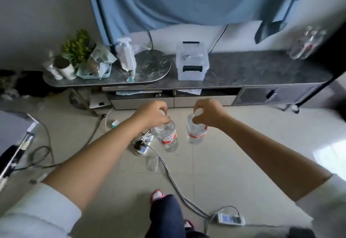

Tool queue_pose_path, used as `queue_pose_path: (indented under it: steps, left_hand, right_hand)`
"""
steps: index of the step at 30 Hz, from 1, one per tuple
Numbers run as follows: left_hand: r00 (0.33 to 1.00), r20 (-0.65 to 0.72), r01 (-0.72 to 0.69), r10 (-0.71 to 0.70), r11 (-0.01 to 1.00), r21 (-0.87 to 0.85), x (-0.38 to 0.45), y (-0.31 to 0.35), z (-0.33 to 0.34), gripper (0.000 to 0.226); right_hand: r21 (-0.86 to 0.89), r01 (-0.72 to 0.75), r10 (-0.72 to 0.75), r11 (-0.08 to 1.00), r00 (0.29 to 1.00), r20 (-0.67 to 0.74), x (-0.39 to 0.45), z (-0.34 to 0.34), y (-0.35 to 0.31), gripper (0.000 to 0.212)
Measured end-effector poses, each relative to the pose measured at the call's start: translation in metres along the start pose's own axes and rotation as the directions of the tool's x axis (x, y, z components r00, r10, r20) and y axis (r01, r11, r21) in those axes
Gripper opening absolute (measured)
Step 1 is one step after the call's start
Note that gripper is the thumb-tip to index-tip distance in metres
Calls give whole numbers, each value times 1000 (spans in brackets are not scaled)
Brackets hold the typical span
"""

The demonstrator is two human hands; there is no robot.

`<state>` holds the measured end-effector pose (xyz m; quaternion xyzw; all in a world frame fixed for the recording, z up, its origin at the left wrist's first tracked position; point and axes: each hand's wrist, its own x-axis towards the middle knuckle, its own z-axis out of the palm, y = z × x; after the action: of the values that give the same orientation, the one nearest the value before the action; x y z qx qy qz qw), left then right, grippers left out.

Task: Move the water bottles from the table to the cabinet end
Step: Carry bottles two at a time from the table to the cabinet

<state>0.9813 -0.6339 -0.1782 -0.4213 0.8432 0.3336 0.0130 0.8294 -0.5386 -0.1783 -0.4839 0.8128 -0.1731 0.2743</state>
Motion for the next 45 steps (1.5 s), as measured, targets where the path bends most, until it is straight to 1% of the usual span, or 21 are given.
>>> queue_pose_path:
  steps: [1, 3, 6, 9, 12, 14, 16, 19, 21, 24, 27, 29, 31, 34, 37, 39, 41, 43, 45]
  left_hand:
    - [1000, -1, -19, 19, 1000, 1, 14, 11, 2, 29]
    - [998, 35, -51, 50, 999, 19, 46, 34, 7, 34]
    - [986, 131, -111, 100, 991, 78, 94, 65, 11, 31]
    - [960, 217, -204, 174, 971, 124, 153, 94, 11, 30]
    - [929, 289, -289, 233, 943, 168, 214, 128, 8, 29]
    - [905, 325, -351, 274, 914, 206, 244, 148, 7, 29]
    - [881, 343, -414, 326, 882, 225, 279, 170, 8, 27]
    - [846, 354, -495, 399, 834, 243, 333, 210, 12, 18]
    - [830, 360, -524, 427, 818, 238, 359, 234, 18, 20]
    - [813, 366, -542, 452, 818, 192, 397, 272, 35, 14]
    - [793, 386, -565, 472, 807, 174, 432, 313, 59, 26]
    - [772, 416, -586, 480, 792, 171, 451, 342, 77, 31]
    - [749, 466, -600, 472, 781, 174, 471, 379, 98, 31]
    - [715, 537, -624, 447, 755, 203, 500, 440, 127, 29]
    - [692, 574, -658, 437, 709, 255, 523, 498, 159, 30]
    - [702, 552, -652, 450, 718, 244, 539, 530, 182, 32]
    - [720, 532, -625, 446, 750, 216, 554, 555, 200, 34]
    - [736, 511, -599, 443, 778, 188, 570, 577, 214, 36]
    - [755, 490, -575, 436, 800, 174, 588, 601, 224, 35]
  right_hand:
    - [26, -44, 44, 999, 999, -13, 5, -8, 14, 28]
    - [82, -134, 137, 988, 990, -38, 16, -25, 42, 26]
    - [85, -216, 221, 973, 974, -56, 35, -51, 76, 27]
    - [95, -288, 295, 953, 953, -71, 61, -81, 107, 25]
    - [152, -384, 401, 911, 910, -103, 93, -113, 136, 14]
    - [159, -419, 439, 894, 891, -116, 109, -130, 149, 16]
    - [188, -456, 482, 870, 866, -135, 127, -145, 165, 19]
    - [279, -520, 574, 807, 802, -166, 149, -169, 193, 25]
    - [305, -536, 602, 787, 774, -193, 158, -183, 212, 30]
    - [375, -551, 649, 746, 729, -220, 168, -208, 244, 26]
    - [452, -570, 702, 686, 682, -206, 176, -233, 282, 23]
    - [450, -596, 723, 665, 664, -189, 179, -251, 308, 23]
    - [442, -617, 736, 652, 656, -170, 181, -273, 340, 23]
    - [422, -623, 727, 659, 671, -145, 187, -309, 393, 23]
    - [275, -642, 694, 716, 699, -172, 196, -351, 443, 26]
    - [185, -632, 658, 753, 724, -205, 206, -380, 476, 28]
    - [160, -622, 642, 766, 727, -243, 212, -404, 501, 30]
    - [212, -608, 643, 766, 715, -275, 219, -424, 525, 33]
    - [273, -597, 657, 754, 686, -313, 226, -443, 554, 33]
